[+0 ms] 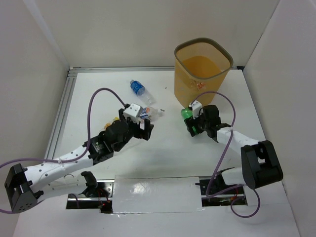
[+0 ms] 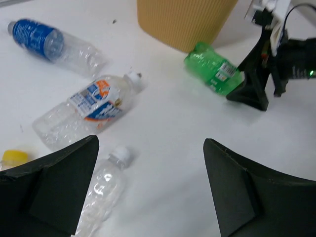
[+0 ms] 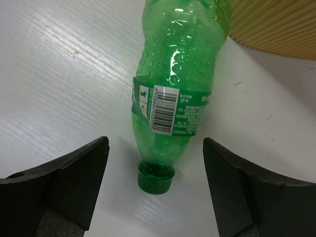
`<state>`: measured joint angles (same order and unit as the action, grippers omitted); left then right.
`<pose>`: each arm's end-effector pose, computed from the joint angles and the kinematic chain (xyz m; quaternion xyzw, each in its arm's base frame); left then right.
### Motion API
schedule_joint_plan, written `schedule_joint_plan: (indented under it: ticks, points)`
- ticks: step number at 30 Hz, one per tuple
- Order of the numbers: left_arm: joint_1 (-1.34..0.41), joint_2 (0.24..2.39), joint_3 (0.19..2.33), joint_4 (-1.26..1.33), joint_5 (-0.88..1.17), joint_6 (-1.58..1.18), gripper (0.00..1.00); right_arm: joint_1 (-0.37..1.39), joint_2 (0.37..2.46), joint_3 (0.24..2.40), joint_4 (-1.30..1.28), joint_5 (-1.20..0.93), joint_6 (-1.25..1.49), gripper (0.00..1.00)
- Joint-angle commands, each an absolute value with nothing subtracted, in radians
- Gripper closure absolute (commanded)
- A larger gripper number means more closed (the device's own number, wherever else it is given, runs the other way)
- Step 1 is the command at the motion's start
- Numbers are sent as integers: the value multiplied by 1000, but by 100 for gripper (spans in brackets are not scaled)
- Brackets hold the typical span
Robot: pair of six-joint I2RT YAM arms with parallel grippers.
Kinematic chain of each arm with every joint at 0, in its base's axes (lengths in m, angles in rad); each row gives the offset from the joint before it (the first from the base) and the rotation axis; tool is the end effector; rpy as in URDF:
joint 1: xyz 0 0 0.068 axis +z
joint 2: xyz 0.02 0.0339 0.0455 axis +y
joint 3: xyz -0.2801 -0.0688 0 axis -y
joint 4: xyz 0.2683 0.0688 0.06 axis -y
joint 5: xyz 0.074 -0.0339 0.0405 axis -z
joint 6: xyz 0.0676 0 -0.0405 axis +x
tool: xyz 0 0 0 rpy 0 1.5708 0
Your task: Put the plastic bottles in the bin
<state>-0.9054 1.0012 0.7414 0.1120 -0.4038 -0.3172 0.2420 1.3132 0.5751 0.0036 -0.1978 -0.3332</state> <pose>0.1927 -0.2026 0.3184 0.0898 0.7481 -0.2428 0.6110 0.2799 0.0828 0.1542 -0.2964 0.8607 0.0717 0.4078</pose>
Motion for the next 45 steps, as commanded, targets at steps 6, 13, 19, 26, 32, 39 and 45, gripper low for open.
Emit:
schedule_joint_plan:
  ticks: [6, 13, 19, 26, 32, 39, 45]
  points:
    - [-996, 911, 700, -54, -581, -342, 0, 261, 1394, 551, 190, -212, -318, 20]
    - [-1025, 911, 670, -107, -613, -331, 0, 261, 1430, 532, 200, -256, -350, 46]
    - [-1025, 931, 661, -107, -623, -292, 0, 261, 1418, 583, 77, -400, -400, 76]
    - [-1025, 966, 684, -169, -632, -210, 0, 261, 1332, 800, -257, -717, -532, 85]
    - [-1025, 947, 693, -212, -623, -210, 0, 270, 1322, 1060, -393, -779, -551, 86]
    - [-1034, 907, 684, -222, -588, -210, 0, 270, 1322, 1287, -362, -825, -459, 86]
    - [-1034, 974, 693, -233, -588, -201, 0, 223, 1333, 1426, -244, -801, -307, 86]
